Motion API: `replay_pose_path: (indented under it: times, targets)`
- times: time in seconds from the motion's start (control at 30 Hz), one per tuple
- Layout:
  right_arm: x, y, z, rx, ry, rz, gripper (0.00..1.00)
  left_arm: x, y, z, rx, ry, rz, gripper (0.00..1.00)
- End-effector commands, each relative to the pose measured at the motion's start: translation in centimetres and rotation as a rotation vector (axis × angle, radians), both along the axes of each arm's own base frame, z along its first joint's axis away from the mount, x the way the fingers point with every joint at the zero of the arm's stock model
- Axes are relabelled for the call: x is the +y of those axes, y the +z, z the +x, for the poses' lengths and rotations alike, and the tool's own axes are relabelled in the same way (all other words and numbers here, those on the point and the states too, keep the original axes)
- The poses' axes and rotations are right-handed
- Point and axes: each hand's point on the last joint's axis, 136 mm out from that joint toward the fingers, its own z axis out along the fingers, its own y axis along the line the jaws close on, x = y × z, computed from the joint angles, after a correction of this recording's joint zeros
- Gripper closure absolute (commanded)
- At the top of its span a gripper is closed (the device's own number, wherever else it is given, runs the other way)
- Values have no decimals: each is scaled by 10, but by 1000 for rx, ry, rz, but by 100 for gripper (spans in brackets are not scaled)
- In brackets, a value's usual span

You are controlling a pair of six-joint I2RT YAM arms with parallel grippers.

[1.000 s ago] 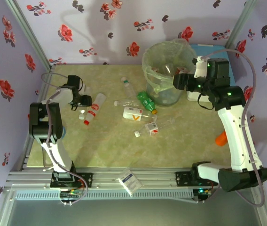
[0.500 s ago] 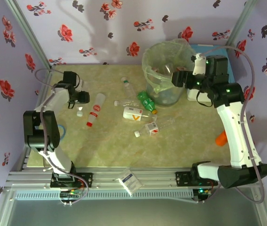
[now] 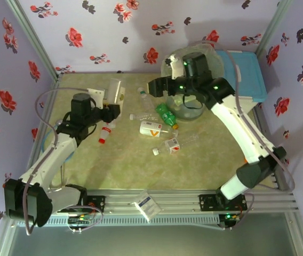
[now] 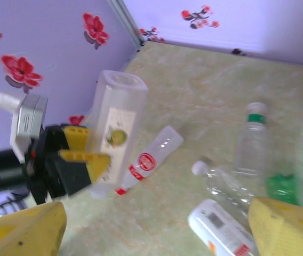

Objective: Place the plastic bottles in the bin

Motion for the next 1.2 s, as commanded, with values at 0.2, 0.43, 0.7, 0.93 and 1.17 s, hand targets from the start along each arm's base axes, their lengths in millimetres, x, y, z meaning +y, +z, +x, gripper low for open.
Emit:
replay_pose_path:
  times: [0.2, 0.43, 0.7, 0.93, 1.17]
  targets:
    - [47, -7, 20, 134, 113, 106, 1, -55, 25, -19, -153, -187, -81, 60]
    - [68, -27, 19, 222, 178, 129, 3, -64, 22, -20, -165, -217, -68, 60]
    - [78, -44, 22, 269, 185, 121, 18, -70, 13, -22, -148, -237, -56, 60]
    - [79, -53, 23, 278, 187, 103, 38, -70, 14, -24, -155, -241, -52, 60]
    - [79, -48, 27, 247, 179, 106, 57, -70, 16, -24, -151, -238, -62, 56]
